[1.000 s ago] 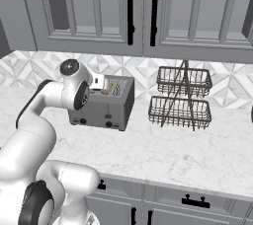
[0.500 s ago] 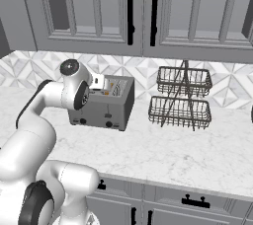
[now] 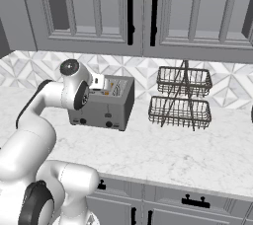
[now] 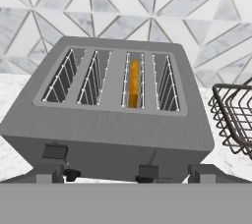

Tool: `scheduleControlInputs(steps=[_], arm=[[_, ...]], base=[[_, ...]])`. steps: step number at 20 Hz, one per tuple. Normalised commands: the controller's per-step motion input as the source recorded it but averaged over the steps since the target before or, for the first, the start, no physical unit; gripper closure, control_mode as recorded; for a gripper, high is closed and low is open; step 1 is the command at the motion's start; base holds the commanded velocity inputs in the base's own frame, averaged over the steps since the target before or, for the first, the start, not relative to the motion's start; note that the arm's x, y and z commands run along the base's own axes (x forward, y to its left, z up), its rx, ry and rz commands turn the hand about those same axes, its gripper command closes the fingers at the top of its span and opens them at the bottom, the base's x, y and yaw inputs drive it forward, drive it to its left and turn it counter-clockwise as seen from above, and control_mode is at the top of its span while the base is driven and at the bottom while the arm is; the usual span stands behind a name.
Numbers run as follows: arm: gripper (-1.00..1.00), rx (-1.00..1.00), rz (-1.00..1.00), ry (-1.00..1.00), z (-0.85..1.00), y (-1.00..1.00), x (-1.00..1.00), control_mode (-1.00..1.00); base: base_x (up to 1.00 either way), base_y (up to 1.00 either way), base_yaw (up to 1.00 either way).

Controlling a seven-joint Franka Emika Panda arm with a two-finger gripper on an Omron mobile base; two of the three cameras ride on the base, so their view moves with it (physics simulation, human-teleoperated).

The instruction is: Start the toaster. Once the lever pops up, take the bread to the plate on the dining counter.

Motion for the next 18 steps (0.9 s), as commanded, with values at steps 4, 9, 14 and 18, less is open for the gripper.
scheduleControlInputs(steps=[4,9,14,18], arm=[[-1.0,0.0,0.0,0.0,0.0,0.0,0.0,-1.0],[-1.0,0.0,0.0,0.0,0.0,0.0,0.0,-1.0],[-1.0,0.0,0.0,0.0,0.0,0.0,0.0,-1.0],[-1.0,0.0,0.0,0.0,0.0,0.0,0.0,-1.0]], base=[[0.0,0.0,0.0],[0.0,0.0,0.0],[0.0,0.0,0.0],[0.0,0.0,0.0]])
